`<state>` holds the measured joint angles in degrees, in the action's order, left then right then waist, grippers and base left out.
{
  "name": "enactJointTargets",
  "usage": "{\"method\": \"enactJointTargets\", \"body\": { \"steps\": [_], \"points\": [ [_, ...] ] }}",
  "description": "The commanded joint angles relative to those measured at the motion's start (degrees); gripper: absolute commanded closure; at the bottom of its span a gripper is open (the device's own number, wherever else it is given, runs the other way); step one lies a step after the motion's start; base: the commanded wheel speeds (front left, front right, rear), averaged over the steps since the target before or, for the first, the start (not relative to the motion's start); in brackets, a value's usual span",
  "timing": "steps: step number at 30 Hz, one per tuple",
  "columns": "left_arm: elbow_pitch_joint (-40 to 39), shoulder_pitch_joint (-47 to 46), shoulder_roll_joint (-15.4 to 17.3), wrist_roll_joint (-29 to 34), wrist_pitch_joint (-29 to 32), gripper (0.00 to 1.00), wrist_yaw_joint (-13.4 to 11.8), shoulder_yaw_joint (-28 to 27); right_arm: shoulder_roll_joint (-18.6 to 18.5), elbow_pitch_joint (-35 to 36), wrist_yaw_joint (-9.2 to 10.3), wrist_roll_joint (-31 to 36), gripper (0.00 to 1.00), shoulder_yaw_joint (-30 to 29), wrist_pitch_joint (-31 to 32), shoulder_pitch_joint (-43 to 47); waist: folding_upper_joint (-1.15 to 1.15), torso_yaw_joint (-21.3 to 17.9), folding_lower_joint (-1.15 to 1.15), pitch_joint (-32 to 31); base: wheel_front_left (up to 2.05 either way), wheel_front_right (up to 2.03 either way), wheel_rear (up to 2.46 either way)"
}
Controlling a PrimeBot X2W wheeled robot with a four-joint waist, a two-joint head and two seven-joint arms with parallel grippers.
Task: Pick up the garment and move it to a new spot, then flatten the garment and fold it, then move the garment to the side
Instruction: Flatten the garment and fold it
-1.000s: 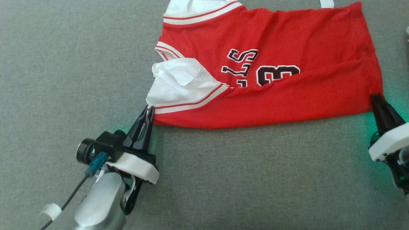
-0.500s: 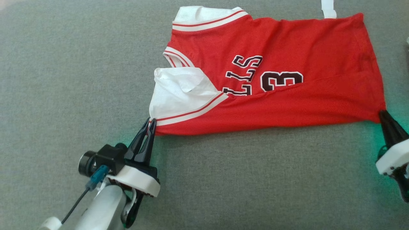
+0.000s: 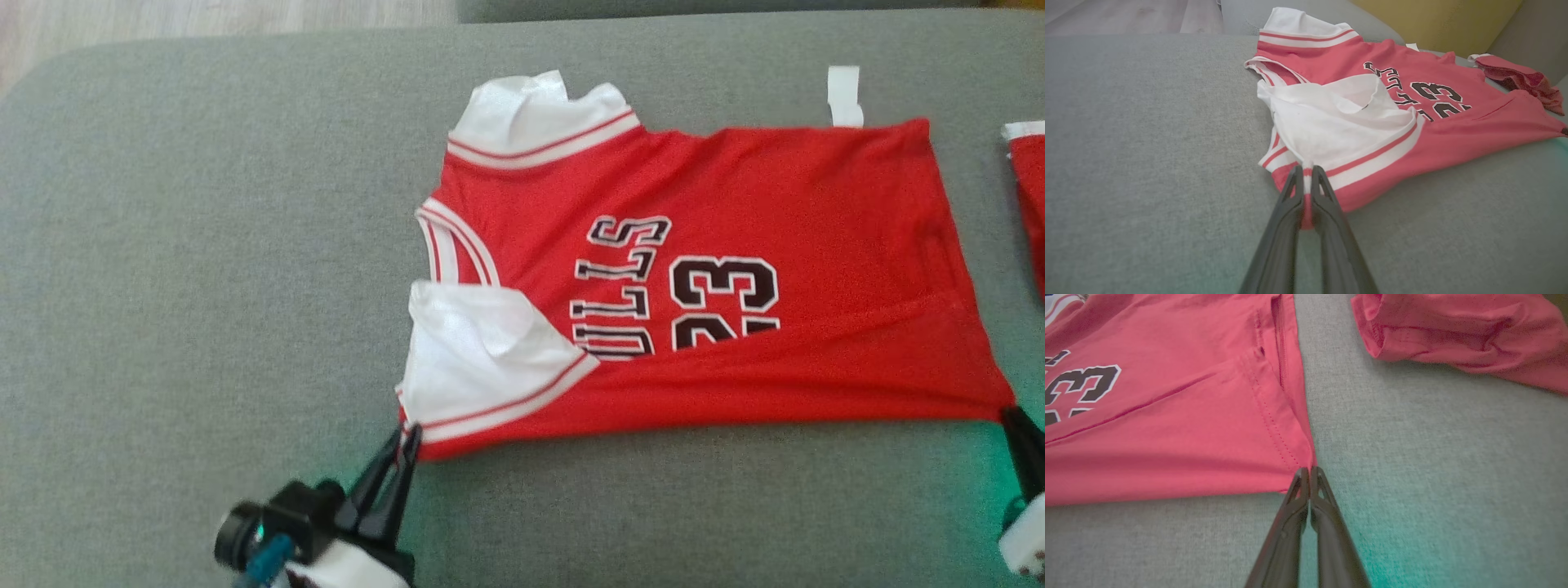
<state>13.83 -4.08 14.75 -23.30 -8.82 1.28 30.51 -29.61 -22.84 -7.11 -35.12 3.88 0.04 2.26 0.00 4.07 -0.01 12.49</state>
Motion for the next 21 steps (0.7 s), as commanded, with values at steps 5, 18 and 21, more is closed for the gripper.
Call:
{"method": "enactJointTargets", "body": {
  "steps": [5, 18, 21],
  "points": [
    [-8.79, 5.30, 3.20, -0.90, 3.64, 1.00, -2.03, -0.46, -1.64, 3.45, -0.37, 1.03, 1.00, -1.86, 0.89, 5.20, 0.00, -0.59, 0.01, -1.63, 0.00, 0.00, 0.00],
    [-15.16, 6.27, 5.82, -0.56, 8.83, 0.00, -3.62, 0.10, 1.86, 9.05, -0.37, 3.27, 0.00, -6.00, 4.93, 8.04, 0.00, -1.35, 0.01, -2.80, 0.00, 0.00, 0.00],
    [-16.47, 2.87, 6.74, -0.15, 10.44, 0.00, -2.86, -0.28, 2.24, 11.92, -0.37, 3.70, 0.00, -6.71, 4.88, 7.69, 0.00, -1.87, 0.01, -1.54, 0.00, 0.00, 0.00]
  ]
}}
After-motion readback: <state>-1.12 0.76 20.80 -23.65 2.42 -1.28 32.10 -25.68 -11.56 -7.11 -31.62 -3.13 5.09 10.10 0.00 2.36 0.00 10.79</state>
